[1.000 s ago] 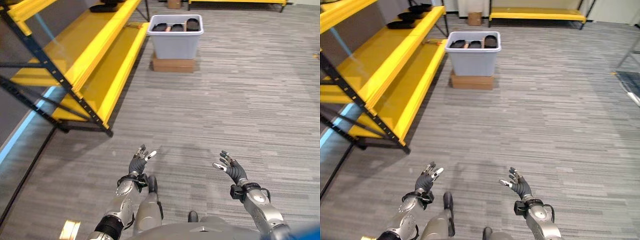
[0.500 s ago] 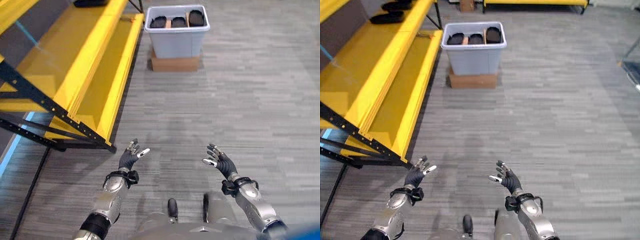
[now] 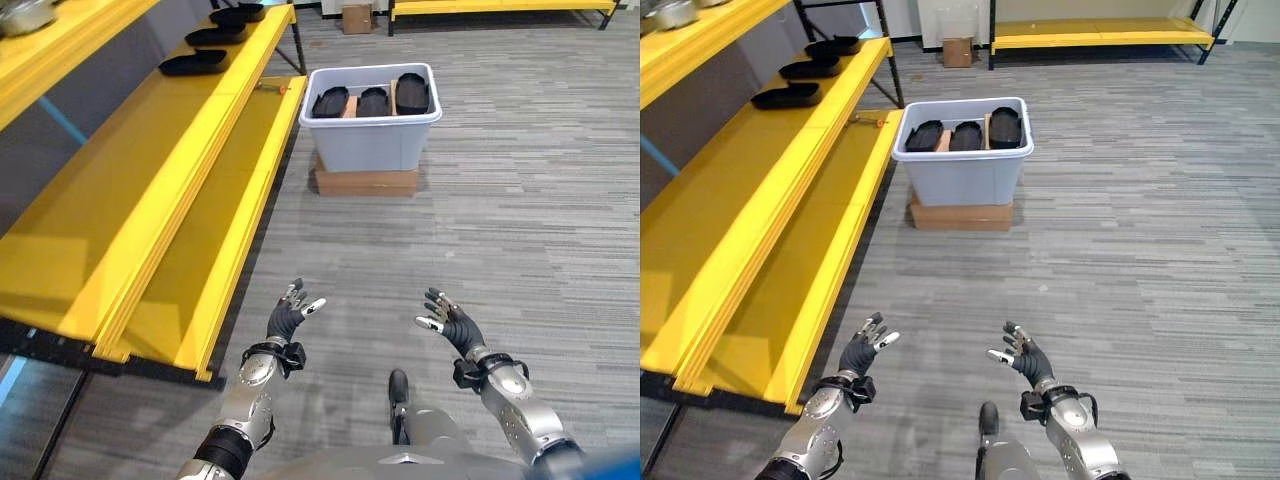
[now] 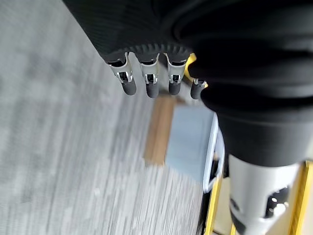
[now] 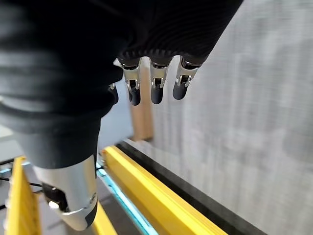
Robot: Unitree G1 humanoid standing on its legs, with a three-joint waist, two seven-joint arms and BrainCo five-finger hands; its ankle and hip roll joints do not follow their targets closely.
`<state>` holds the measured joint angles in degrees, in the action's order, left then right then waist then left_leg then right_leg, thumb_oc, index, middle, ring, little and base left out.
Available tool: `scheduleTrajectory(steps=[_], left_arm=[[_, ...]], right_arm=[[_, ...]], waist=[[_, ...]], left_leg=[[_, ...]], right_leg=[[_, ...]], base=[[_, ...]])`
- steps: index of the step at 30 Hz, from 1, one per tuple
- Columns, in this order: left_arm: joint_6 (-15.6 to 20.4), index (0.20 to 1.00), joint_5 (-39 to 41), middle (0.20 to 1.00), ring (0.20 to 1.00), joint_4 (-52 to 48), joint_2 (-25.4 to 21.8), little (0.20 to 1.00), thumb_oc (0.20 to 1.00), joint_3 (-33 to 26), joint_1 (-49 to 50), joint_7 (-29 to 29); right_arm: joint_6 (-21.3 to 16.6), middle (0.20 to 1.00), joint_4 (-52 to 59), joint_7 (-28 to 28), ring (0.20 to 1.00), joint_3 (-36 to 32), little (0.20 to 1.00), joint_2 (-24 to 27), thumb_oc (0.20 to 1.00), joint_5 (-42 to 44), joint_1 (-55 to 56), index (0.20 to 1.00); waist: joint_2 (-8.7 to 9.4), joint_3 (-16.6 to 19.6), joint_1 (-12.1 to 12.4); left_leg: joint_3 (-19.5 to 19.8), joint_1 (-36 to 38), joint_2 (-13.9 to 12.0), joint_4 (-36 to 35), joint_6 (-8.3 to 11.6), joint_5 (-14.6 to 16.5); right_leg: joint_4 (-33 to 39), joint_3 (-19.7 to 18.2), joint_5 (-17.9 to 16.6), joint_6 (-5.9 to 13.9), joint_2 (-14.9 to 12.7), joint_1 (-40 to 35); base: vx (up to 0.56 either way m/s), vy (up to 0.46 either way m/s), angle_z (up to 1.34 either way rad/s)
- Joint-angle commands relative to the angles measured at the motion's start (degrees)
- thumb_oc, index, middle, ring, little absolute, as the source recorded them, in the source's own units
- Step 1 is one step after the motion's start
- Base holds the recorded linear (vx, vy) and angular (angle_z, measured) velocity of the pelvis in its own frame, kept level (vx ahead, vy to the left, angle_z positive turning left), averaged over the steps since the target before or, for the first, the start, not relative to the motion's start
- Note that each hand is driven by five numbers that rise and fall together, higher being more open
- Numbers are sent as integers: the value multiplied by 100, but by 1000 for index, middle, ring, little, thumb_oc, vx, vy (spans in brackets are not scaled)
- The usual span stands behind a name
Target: Move parts from the plastic box to the shelf.
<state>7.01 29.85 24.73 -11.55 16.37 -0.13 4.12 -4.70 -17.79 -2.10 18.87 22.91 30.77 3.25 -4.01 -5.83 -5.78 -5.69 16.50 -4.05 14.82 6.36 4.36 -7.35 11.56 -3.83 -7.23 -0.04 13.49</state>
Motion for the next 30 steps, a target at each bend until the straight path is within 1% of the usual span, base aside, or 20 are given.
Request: scheduleTrajectory(steps=[1,3,5,6,7,8,10,12,13,14,15,16,18,19,21,23,27,28,29,30], left_arm=[[252,1000,254,1000,1000,-246,-374,1000,1000,15,-4,-2],[246,1000,349,1000,1000,-292,-376,1000,1000,-7,33,4],[232,1000,332,1000,1000,-381,-415,1000,1000,17,124,-58],[224,1000,276,1000,1000,-409,-427,1000,1000,24,184,-52],[215,1000,270,1000,1000,-422,-414,1000,1000,31,233,-49],[211,1000,270,1000,1000,-445,-414,1000,1000,14,271,-55],[205,1000,258,1000,1000,-452,-433,1000,1000,8,297,-73],[203,1000,231,1000,1000,-463,-462,1000,1000,14,360,-80],[195,1000,155,1000,1000,-434,-478,1000,1000,-28,412,-81],[191,1000,142,1000,1000,-439,-473,1000,1000,-69,449,-67],[190,1000,141,1000,1000,-440,-474,1000,1000,-70,453,-67],[206,1000,141,1000,1000,-456,-466,1000,1000,-133,482,-42],[231,1000,169,1000,1000,-536,-501,1000,1000,-236,589,-59],[233,1000,236,1000,1000,-583,-499,1000,1000,-269,660,-72],[226,1000,310,1000,1000,-638,-499,1000,1000,-271,723,-78],[231,1000,411,1000,1000,-671,-532,1000,1000,-248,714,-43],[221,1000,417,1000,1000,-812,-677,1000,1000,-231,635,7],[192,1000,375,1000,1000,-832,-741,1000,1000,-205,589,38],[192,1000,375,1000,1000,-832,-740,1000,1000,-204,588,38],[179,1000,308,1000,1000,-874,-806,1000,1000,-183,560,87]], right_arm=[[-270,1000,292,45,1000,99,1000,-1,1000,211,176,1000],[-301,1000,339,41,1000,14,1000,100,1000,242,227,1000],[-291,1000,319,62,1000,-64,1000,170,1000,210,310,1000],[-286,1000,305,100,1000,-116,1000,196,1000,199,335,1000],[-285,1000,285,133,1000,-143,1000,207,1000,185,330,1000],[-286,1000,254,150,1000,-176,1000,218,1000,161,331,1000],[-289,1000,239,153,1000,-195,1000,217,1000,158,355,1000],[-320,1000,196,185,1000,-241,1000,202,1000,127,403,1000],[-342,1000,131,190,1000,-237,1000,194,1000,61,421,1000],[-344,1000,104,190,1000,-224,1000,188,1000,47,438,1000],[-345,1000,104,190,1000,-221,1000,188,1000,47,440,1000],[-322,1000,11,183,1000,-169,1000,182,1000,13,410,1000],[-276,1000,-9,83,1000,-122,1000,175,1000,-1,424,1000],[-235,1000,-9,36,1000,-96,1000,157,1000,-16,444,1000],[-211,1000,-44,11,1000,-43,1000,86,1000,-8,462,1000],[-163,1000,29,-33,1000,9,1000,-6,1000,43,467,1000],[-167,1000,119,-79,1000,110,1000,-95,1000,39,370,1000],[-174,1000,138,-46,1000,118,1000,-151,1000,46,361,1000],[-174,1000,138,-46,1000,117,1000,-149,1000,46,360,1000],[-187,1000,152,-32,1000,124,1000,-196,1000,75,373,1000]], waist=[[182,19,-30],[369,-23,40],[492,-104,163],[523,-149,258],[549,-190,318],[575,-226,352],[572,-230,364],[499,-245,436],[391,-274,548],[350,-273,570],[358,-272,563],[336,-263,644],[312,-241,723],[310,-192,739],[312,-91,825],[446,-16,868],[704,85,939],[752,66,936],[741,82,943],[695,-24,863]], left_leg=[[169,-664,-219,-489,-11,-1058],[141,-1203,-287,675,72,-1580],[7,-1518,-261,1089,5,-1552],[85,-1839,52,1086,-78,-1275],[67,-2202,307,952,-184,-1022],[-2,-2467,417,731,-295,-822],[-87,-2540,394,396,-359,-753],[-175,-2779,278,-822,-372,-1065],[20,-2981,237,-1779,-275,-1560],[31,-3142,210,-1982,-206,-1628],[33,-3137,220,-1982,-207,-1624],[193,-3466,114,-1982,-78,-1695],[213,-3397,-61,-1982,37,-1934],[170,-3312,-114,-1982,-7,-1908],[174,-3164,-187,-1982,0,-2133],[-72,-3021,-100,-1758,-204,-1956],[-110,-3077,241,-1202,-579,-1342],[-65,-2959,436,-1160,-764,-1094],[-67,-2979,421,-1160,-761,-1099],[-62,-2734,545,-1230,-916,-949]], right_leg=[[488,-169,-466,1202,-399,-135],[686,-199,-375,1026,-374,-431],[812,-222,-236,912,-357,-716],[863,-286,-186,935,-377,-832],[926,-326,-182,959,-391,-959],[999,-357,-172,999,-405,-1090],[1010,-356,-126,1023,-395,-1143],[1001,-364,18,1044,-276,-1363],[991,-425,164,1012,-97,-1547],[981,-428,254,1006,-37,-1642],[978,-424,266,1009,-45,-1647],[913,-569,413,998,-19,-1815],[857,-743,596,989,21,-2014],[837,-834,695,1004,33,-2108],[792,-952,879,1002,-3,-2326],[595,-946,965,1137,-316,-2506],[-194,-1009,414,1419,-700,-2244],[-1022,-1134,-243,1523,-757,-1887],[-1019,-1140,-255,1519,-744,-1865],[-2013,-1163,-991,1619,-778,-1418]], base=[[319,-369,11],[251,-328,-10],[241,-245,-11],[252,-162,-9],[243,-118,-22],[227,-89,-28],[178,-35,-20],[337,4,-5],[433,32,1],[338,28,-3],[346,52,-19],[361,76,-53],[449,122,-76],[435,145,-85],[462,189,-104],[584,315,-80],[407,258,-15],[285,219,21],[340,332,55],[339,362,50]])
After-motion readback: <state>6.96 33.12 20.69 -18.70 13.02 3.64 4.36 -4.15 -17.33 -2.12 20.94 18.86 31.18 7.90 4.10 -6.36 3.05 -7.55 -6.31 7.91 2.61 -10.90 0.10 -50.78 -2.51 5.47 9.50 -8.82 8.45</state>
